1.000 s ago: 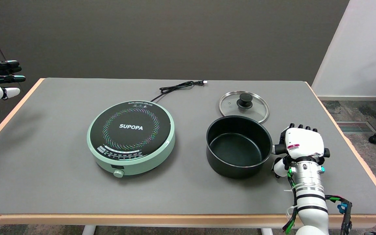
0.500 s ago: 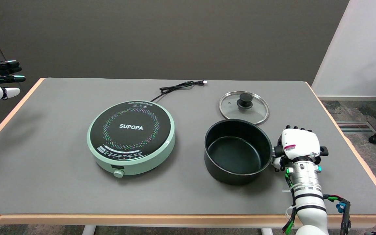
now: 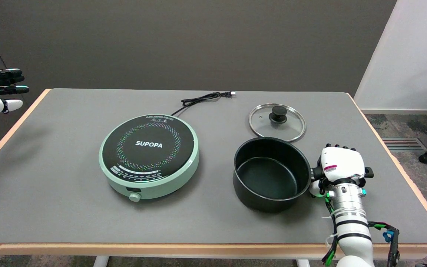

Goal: Pick up the soup pot.

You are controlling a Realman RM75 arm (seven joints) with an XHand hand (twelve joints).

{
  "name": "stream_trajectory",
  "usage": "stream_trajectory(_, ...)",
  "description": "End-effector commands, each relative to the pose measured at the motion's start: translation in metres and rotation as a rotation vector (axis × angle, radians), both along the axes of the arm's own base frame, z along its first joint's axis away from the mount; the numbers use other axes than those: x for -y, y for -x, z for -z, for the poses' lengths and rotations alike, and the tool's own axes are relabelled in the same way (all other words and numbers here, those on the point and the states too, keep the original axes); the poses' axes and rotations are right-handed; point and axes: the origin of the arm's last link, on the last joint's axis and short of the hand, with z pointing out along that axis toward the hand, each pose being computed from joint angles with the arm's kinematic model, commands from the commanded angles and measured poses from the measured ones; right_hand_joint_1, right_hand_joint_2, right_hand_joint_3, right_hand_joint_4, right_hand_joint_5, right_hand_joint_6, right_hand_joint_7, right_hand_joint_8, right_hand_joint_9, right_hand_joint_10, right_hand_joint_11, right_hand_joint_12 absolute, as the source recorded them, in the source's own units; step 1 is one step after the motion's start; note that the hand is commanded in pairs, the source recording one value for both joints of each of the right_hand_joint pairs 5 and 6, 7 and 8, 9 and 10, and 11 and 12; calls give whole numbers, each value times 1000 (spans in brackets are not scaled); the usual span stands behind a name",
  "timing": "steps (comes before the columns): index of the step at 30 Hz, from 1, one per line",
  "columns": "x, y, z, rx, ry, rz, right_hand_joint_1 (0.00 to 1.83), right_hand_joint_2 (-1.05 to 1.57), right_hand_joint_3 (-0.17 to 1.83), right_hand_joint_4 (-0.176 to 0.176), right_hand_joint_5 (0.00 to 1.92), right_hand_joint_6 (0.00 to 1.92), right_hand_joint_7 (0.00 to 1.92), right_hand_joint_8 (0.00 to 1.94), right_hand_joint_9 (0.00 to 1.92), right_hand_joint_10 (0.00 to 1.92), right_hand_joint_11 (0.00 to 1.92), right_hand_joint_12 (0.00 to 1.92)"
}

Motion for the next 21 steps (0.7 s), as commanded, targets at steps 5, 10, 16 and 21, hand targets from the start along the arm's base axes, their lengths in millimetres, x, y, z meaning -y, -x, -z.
stream_trajectory(5, 13, -20, -5, -38, -11, -87, 1017, 827, 946, -90, 1675, 1675, 1675, 1675, 1675, 1675, 1675, 1675)
stream_trajectory(10, 17, -31, 0, -59, -34, -137, 938, 1011, 755, -84, 1725, 1725, 1725, 1725, 1725, 1725, 1725, 1725)
stream_trajectory(16, 23, -44, 11, -62, -64, -190, 999, 1189, 537, -87, 1715, 1715, 1715, 1715, 1715, 1715, 1715, 1715)
stream_trajectory(21, 29, -63, 21, -88, -108, -245, 999, 1250, 582, -90, 1715, 1715, 1715, 1715, 1715, 1715, 1715, 1715)
